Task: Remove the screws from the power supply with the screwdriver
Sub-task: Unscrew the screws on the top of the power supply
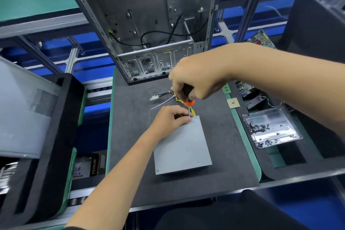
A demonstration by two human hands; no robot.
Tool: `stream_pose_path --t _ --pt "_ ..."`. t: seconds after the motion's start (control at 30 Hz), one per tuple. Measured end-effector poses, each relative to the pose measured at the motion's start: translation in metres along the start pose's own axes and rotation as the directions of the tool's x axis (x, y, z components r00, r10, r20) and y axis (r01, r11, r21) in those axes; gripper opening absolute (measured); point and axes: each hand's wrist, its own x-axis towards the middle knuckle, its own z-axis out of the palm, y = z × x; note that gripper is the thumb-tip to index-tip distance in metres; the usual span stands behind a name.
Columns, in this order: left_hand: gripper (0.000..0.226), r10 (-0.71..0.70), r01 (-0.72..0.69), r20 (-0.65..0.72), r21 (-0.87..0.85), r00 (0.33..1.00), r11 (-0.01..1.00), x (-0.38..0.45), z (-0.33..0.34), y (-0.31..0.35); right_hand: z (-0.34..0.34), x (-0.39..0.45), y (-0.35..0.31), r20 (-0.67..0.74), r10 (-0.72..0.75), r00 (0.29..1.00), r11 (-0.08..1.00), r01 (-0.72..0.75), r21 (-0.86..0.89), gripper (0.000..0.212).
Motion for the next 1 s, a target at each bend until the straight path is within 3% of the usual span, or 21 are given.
stream_pose_path --t 0.13,0.3,0.43,0.5,0.6,0.67,0.73,0.87,1.0 --pt "0.006 0.055 -0.045 -0.079 0.124 0.995 0.991 0.001 0.006 -0.001 0.006 -0.004 -0.003 -0.136 0.168 0.976 0.975 -0.145 0.168 0.035" --pt "0.007 0.082 -0.067 -0.097 0.141 0.992 0.988 0.000 0.007 0.000 0.019 -0.002 -0.008 -0.330 0.409 0.851 0.890 -0.292 0.349 0.020" --pt "0.009 0.098 -0.081 -0.103 0.158 0.990 0.984 0.000 0.008 0.001 0.019 -0.001 -0.007 -0.318 0.521 0.792 0.802 -0.328 0.499 0.033" --pt "0.009 0.098 -0.081 -0.098 0.169 0.990 0.982 0.000 0.007 0.001 0.019 -0.001 -0.005 -0.299 0.532 0.792 0.793 -0.342 0.505 0.039" --pt "0.009 0.083 -0.067 -0.096 0.156 0.992 0.985 0.000 0.007 0.000 0.023 -0.001 -0.009 -0.329 0.537 0.777 0.825 -0.402 0.398 0.068" --pt "0.009 0.080 -0.065 -0.095 0.154 0.992 0.986 0.000 0.008 0.000 0.021 0.000 -0.010 -0.366 0.538 0.760 0.841 -0.453 0.295 0.068" --pt "0.009 0.074 -0.061 -0.090 0.145 0.993 0.988 0.000 0.007 0.000 0.017 0.003 -0.009 -0.312 0.491 0.813 0.870 -0.441 0.220 0.054" --pt "0.011 0.034 -0.027 -0.070 0.097 0.997 0.995 -0.003 0.004 -0.001 0.006 0.007 -0.005 -0.123 0.289 0.949 0.952 -0.272 0.140 0.040" --pt "0.014 0.054 -0.046 -0.068 0.110 0.996 0.993 -0.003 0.002 0.000 -0.003 -0.002 -0.004 0.010 0.127 0.992 0.987 -0.127 0.098 0.012"
